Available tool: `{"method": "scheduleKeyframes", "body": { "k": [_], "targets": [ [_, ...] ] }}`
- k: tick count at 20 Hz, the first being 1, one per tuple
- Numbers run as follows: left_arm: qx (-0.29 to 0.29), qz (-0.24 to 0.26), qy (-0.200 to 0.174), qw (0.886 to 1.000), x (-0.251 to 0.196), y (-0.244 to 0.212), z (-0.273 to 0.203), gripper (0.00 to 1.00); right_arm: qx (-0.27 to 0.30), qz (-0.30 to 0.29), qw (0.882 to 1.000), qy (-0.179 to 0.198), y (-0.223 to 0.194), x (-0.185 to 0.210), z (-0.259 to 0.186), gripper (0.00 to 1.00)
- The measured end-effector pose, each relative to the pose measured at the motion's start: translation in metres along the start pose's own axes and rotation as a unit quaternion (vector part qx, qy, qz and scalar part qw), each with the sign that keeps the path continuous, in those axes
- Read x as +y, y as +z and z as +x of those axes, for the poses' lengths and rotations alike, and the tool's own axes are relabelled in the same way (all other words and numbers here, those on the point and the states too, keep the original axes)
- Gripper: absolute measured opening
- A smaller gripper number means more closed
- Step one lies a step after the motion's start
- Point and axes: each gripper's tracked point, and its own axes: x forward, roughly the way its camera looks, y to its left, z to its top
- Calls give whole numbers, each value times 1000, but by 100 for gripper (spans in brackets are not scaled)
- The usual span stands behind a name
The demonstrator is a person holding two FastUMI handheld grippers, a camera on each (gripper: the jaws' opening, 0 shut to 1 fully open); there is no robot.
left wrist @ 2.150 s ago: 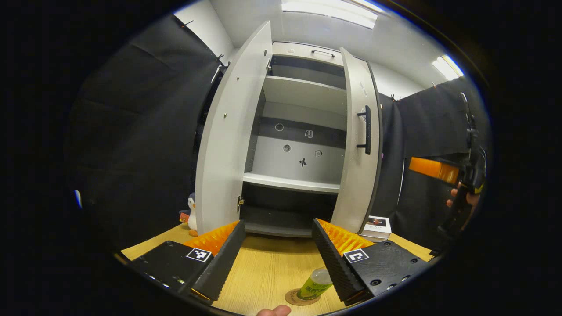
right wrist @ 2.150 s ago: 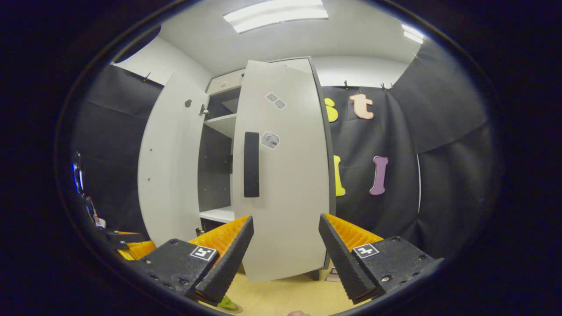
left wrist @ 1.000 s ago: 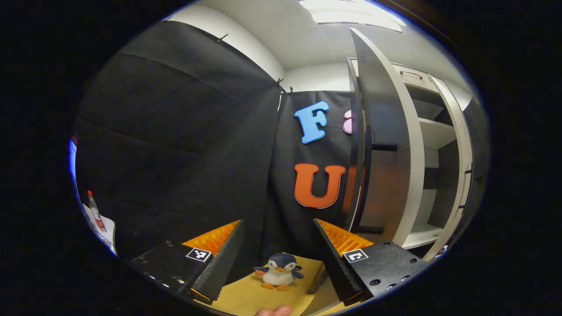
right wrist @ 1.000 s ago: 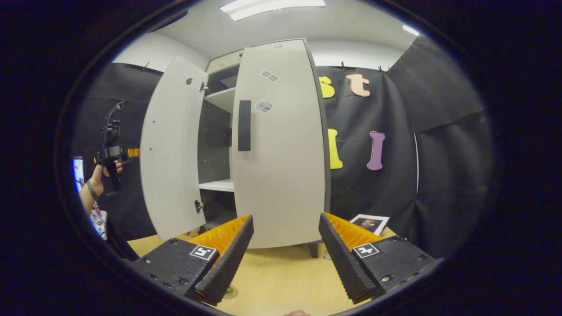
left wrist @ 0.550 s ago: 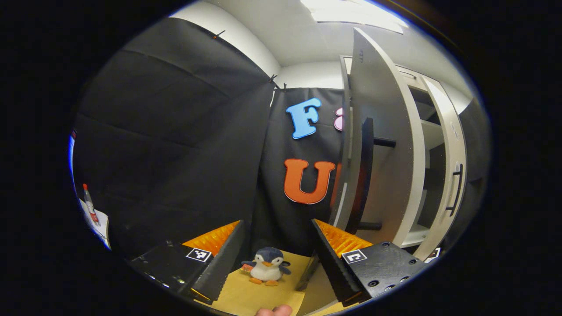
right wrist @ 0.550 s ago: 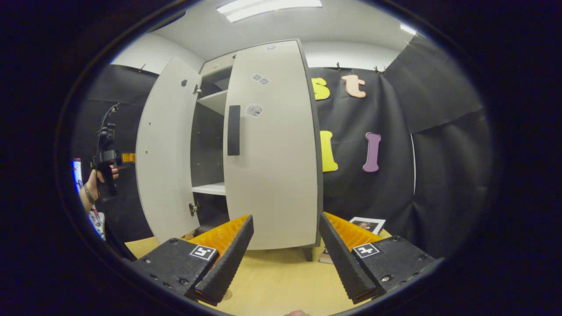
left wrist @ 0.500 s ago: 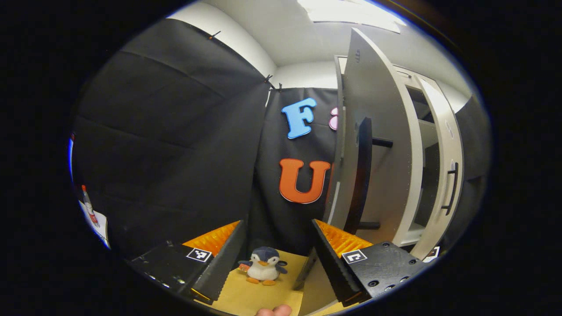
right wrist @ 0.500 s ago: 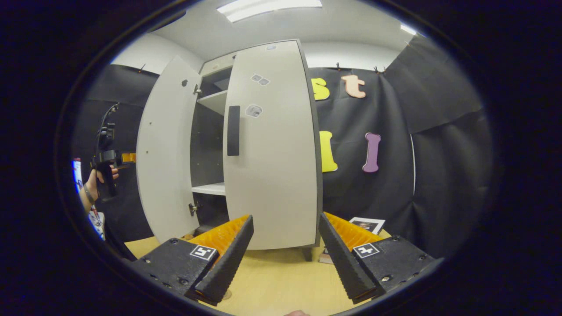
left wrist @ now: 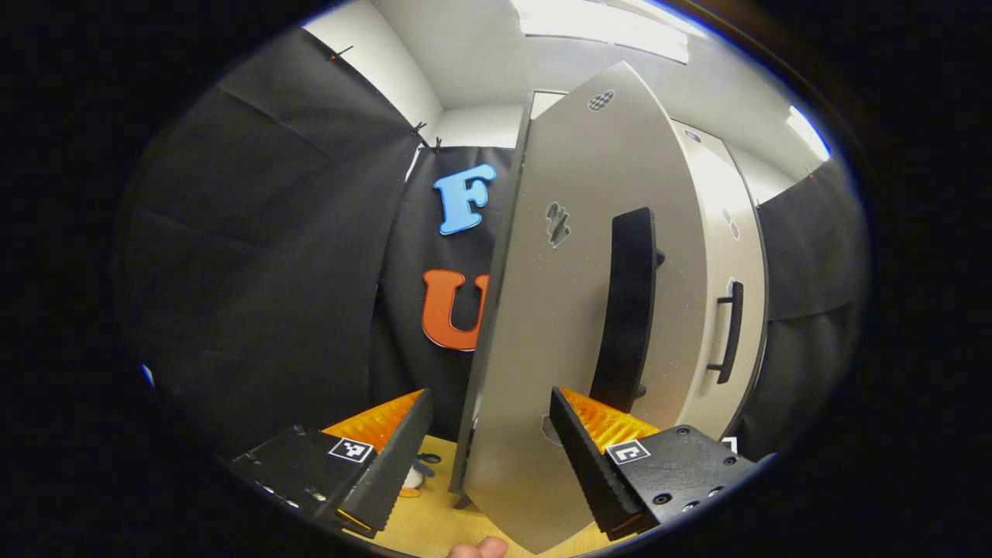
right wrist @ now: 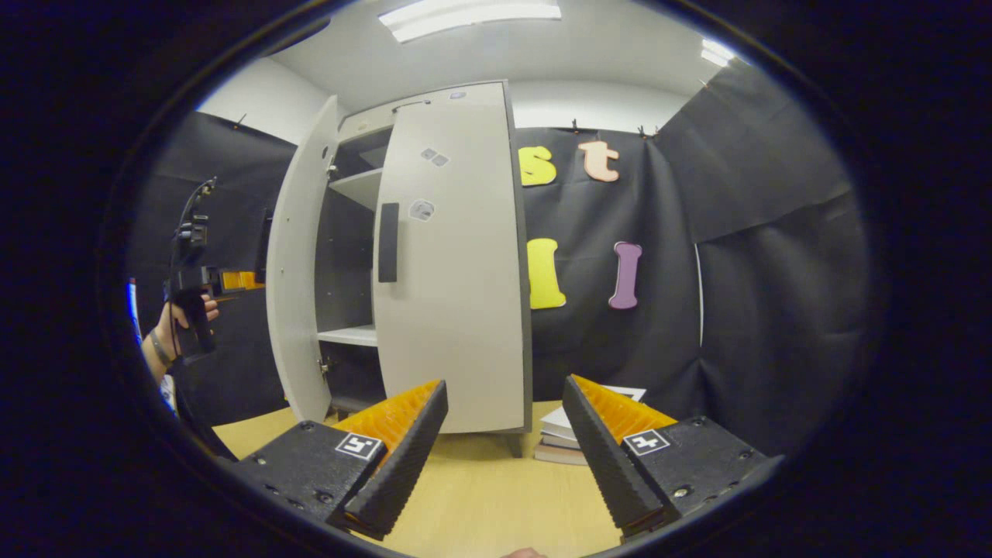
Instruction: Grasp the bottle in the cabinet with the left hand and place it on the coaster, then close the right door with the right hand and the left door with the left hand.
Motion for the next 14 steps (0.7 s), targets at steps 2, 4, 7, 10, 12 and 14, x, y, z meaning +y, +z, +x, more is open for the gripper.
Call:
{"method": "scheduleKeyframes", "body": {
  "k": [2,4,7,10,12,14],
  "targets": [
    [-13,-12,-12,1000,-13,6,0,93,-3,-1,1000,-12,2,-8,-7,98],
    [-20,-14,-17,1000,-19,11,-2,93,-7,2,1000,-20,5,-12,-13,98],
    [-24,-11,-31,999,-30,20,-11,94,-7,2,1000,-25,4,-13,-22,98],
    [-40,17,-41,998,-38,32,-31,100,-5,12,1000,-16,5,-1,-24,99],
    [-48,41,-35,997,-39,32,-44,100,-5,30,1000,0,6,12,-21,98],
    [-49,53,-19,997,-42,23,-67,99,-5,45,999,18,8,28,-16,98]
  ]
}}
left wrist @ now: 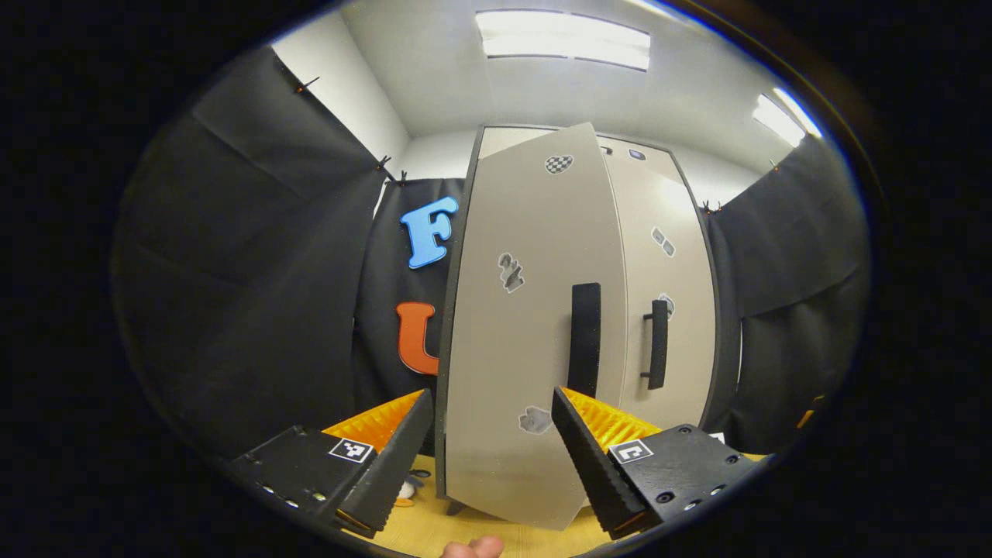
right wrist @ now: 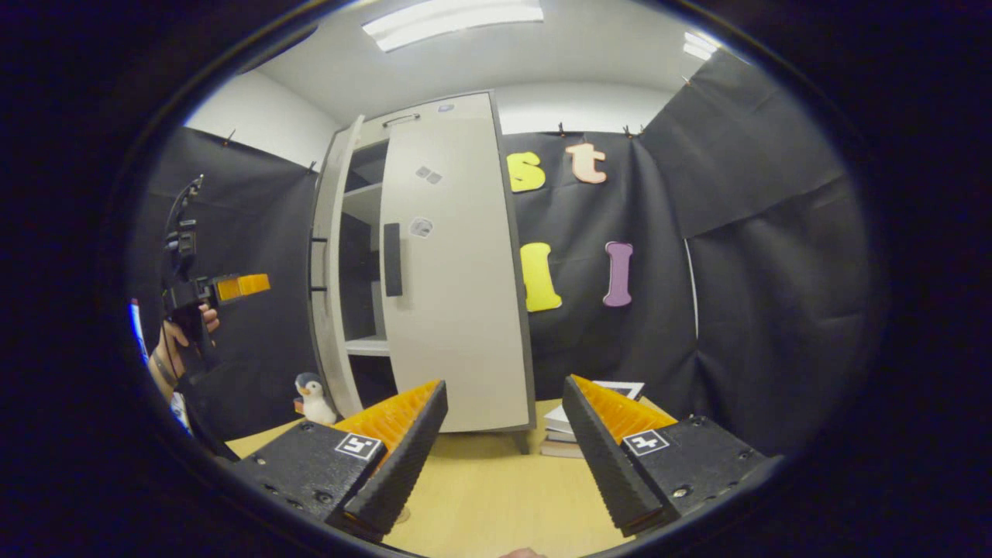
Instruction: Grasp the bottle in the cabinet with the left hand and place it on the coaster, then close the right door with the right hand and the left door with the left hand.
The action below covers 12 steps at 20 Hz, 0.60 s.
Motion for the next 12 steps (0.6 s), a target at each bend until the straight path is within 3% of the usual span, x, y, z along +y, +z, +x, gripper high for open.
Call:
{"method": "scheduleKeyframes", "body": {
  "k": [5,9,10,12],
  "targets": [
    [-7,-20,-13,1000,-47,-22,-61,99,6,2,999,33,2,30,15,98],
    [18,-34,-39,998,-74,-49,-87,99,10,22,997,73,1,57,22,98],
    [26,-40,-43,998,-78,-56,-91,99,6,25,997,77,2,60,22,94],
    [34,-46,-42,998,-78,-62,-96,99,1,20,997,78,5,64,22,98]
  ]
}}
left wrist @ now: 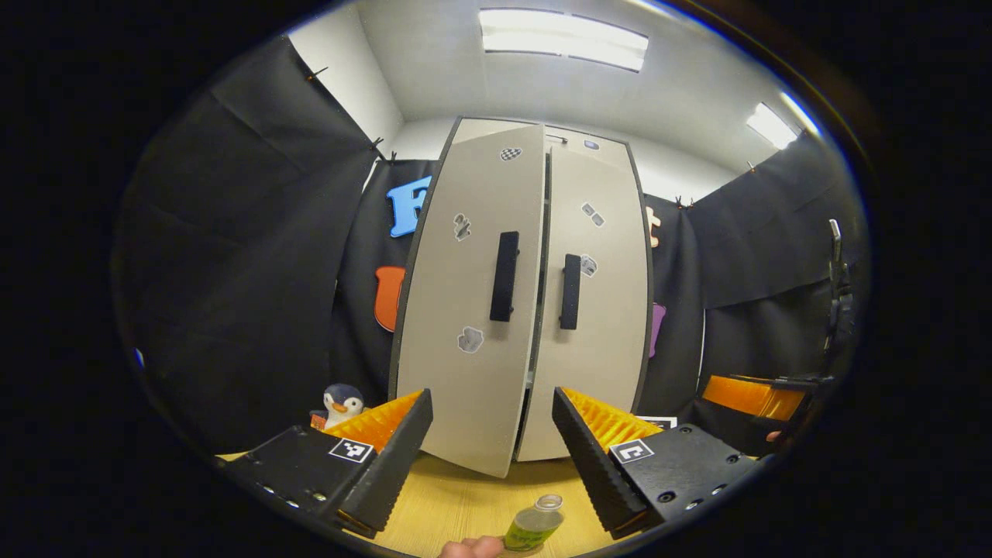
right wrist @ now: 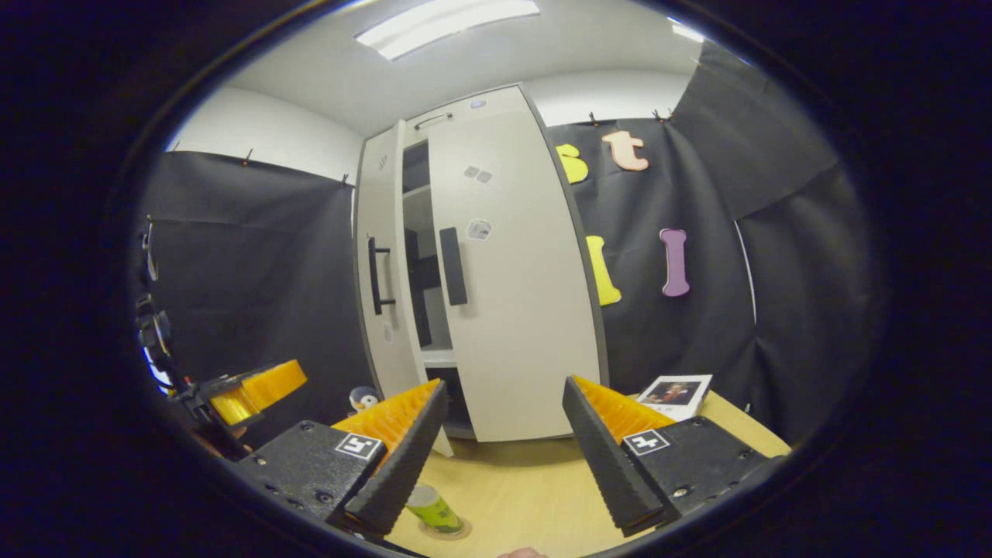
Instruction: Grasp the bottle in the cabinet with the left hand and place it on the coaster, then close the right door with the right hand and the left door with the left hand.
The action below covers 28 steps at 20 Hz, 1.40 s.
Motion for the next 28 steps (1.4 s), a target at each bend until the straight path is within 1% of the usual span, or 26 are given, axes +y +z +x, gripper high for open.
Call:
{"method": "scheduleKeyframes", "body": {
  "k": [1,2,3,6,7,8,10,11,12,13,14,15,16,17,21,24,28],
  "targets": [
    [6,2,5,1000,3,-5,-2,95,0,-8,1000,-4,-1,0,-1,98],
    [17,6,8,1000,6,-11,-4,100,-3,-17,1000,-6,2,1,-3,98],
    [25,10,10,1000,9,-17,-6,95,-8,-26,1000,-7,5,2,-3,98],
    [28,16,16,999,17,-21,-8,95,-10,-41,999,-11,8,1,-4,98],
    [26,17,19,999,19,-21,-7,100,-11,-43,999,-12,11,1,-3,98],
    [25,16,21,999,19,-20,-6,95,-13,-42,999,-12,13,2,-3,98],
    [18,12,19,1000,18,-15,-4,95,-18,-40,999,-9,17,5,0,98],
    [16,13,19,1000,18,-15,-4,99,-19,-40,999,-9,17,5,0,98],
    [15,15,20,1000,19,-14,-4,95,-20,-40,999,-9,18,6,0,98],
    [15,16,19,1000,17,-13,-5,100,-20,-41,999,-9,18,6,0,98],
    [16,16,17,1000,17,-14,-6,100,-20,-41,999,-9,18,6,0,98],
    [18,18,15,1000,15,-15,-6,95,-20,-41,999,-10,17,5,0,98],
    [18,19,16,1000,16,-16,-4,99,-20,-40,999,-12,16,4,0,98],
    [18,18,14,1000,15,-15,-5,95,-20,-40,999,-15,16,2,-1,98],
    [12,17,10,1000,11,-12,-1,95,-15,-38,999,-17,13,0,-1,98],
    [18,16,7,1000,10,-17,0,95,-13,-40,999,-22,11,-3,0,98],
    [23,14,12,1000,13,-20,4,95,-12,-42,999,-22,11,-4,4,98]
  ]
}}
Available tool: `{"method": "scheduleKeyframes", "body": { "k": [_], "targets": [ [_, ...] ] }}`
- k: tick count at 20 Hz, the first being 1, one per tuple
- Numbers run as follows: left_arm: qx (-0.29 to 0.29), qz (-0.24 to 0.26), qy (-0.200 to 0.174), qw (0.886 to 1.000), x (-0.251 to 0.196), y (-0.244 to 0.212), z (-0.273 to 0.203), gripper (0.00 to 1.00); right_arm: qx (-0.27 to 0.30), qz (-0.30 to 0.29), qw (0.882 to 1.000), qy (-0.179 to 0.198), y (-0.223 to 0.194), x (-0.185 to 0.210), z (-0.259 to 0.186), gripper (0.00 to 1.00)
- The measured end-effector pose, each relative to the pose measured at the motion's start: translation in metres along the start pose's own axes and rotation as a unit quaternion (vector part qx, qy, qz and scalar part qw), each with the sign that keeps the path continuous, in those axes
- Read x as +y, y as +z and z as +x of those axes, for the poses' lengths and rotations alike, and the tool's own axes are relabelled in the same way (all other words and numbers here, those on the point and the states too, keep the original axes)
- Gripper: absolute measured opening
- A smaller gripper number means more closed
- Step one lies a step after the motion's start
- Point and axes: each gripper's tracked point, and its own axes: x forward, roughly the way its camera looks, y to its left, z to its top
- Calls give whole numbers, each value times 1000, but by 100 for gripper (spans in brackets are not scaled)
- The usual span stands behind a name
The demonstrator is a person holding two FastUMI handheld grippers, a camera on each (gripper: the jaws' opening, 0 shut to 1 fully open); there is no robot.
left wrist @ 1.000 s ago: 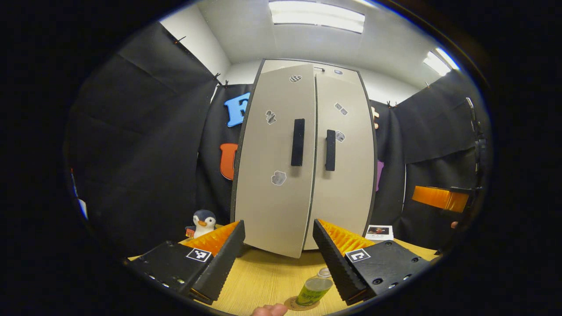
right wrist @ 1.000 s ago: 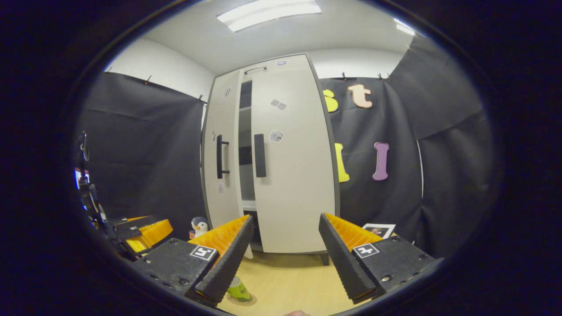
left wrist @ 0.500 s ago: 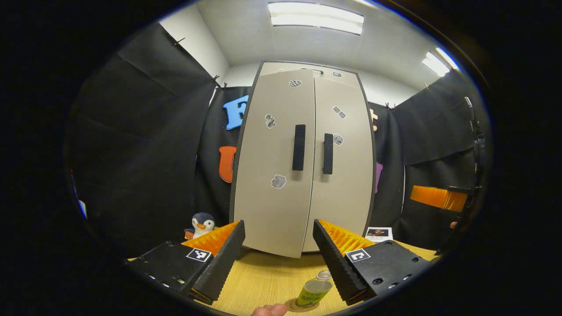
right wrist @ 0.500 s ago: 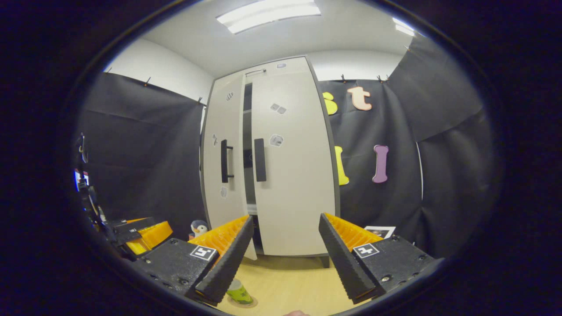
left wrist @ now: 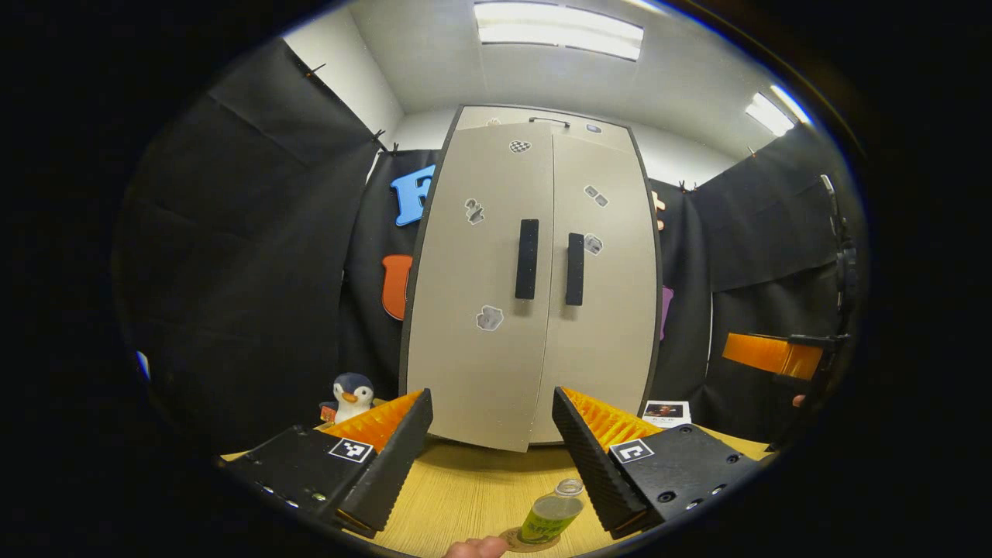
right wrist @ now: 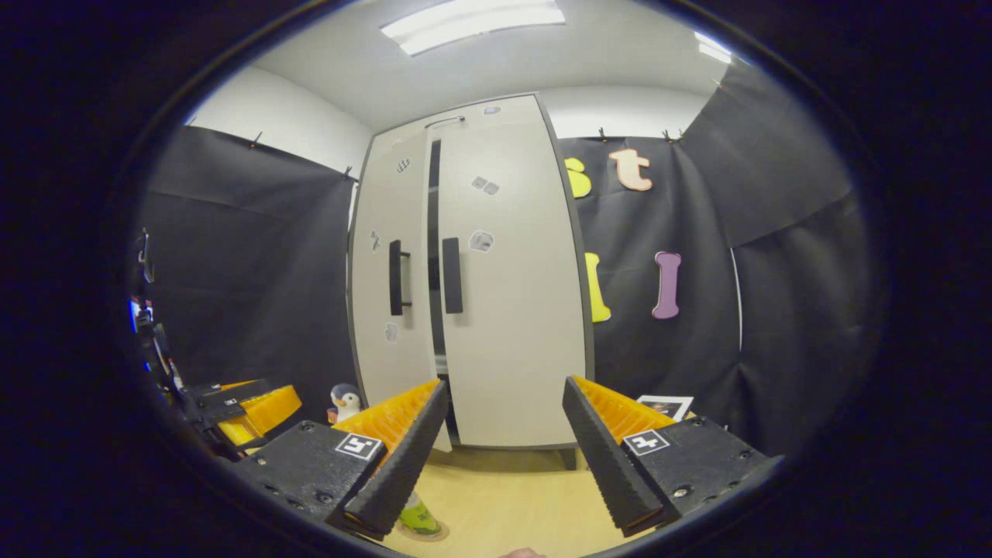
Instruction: Grasp the bottle in the cabinet with the left hand and place it on the coaster, then close the right door with the right hand and the left door with the left hand.
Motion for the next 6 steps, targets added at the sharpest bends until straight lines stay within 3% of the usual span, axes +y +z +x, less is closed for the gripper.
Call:
{"method": "scheduleKeyframes", "body": {
  "k": [6],
  "targets": [
    [-5,9,7,1000,5,3,6,95,6,4,1000,6,-5,1,9,98]
  ]
}}
